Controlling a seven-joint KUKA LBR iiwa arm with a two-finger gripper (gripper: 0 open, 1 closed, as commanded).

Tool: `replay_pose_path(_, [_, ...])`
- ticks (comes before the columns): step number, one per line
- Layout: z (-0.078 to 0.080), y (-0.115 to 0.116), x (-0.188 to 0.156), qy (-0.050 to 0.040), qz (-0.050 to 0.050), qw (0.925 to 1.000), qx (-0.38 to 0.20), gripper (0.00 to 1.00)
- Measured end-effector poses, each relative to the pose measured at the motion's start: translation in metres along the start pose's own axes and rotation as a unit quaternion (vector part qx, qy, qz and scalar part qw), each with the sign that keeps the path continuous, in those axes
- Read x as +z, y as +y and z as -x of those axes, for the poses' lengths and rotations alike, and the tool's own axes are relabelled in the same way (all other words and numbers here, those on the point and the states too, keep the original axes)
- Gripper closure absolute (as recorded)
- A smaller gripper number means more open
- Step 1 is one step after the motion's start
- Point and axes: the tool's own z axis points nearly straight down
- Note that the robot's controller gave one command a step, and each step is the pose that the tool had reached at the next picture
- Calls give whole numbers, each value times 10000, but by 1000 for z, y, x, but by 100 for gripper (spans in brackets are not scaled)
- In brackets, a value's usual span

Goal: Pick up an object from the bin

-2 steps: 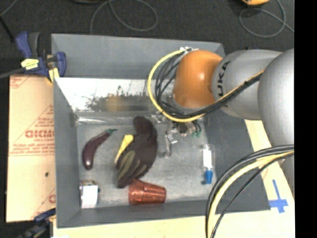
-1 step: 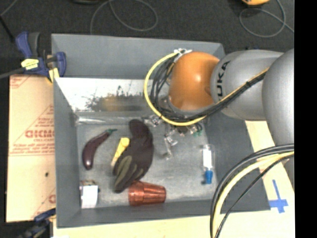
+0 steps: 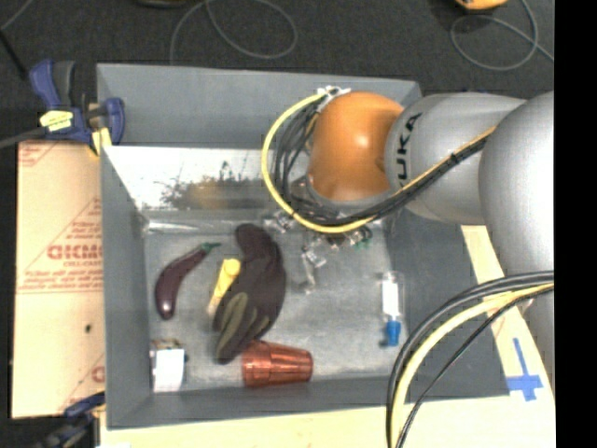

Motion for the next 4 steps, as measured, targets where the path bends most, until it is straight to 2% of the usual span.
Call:
replay_pose_path(1, [-18,51,5,-20,-12,9947,-1028,0])
replay_pose_path(2, [6,52,11,-39,-24,9631,-2690,100])
replay_pose_path(3, [6,52,11,-42,-22,9634,-2682,100])
replay_pose_path(4, [11,39,11,-63,-31,9609,-2767,100])
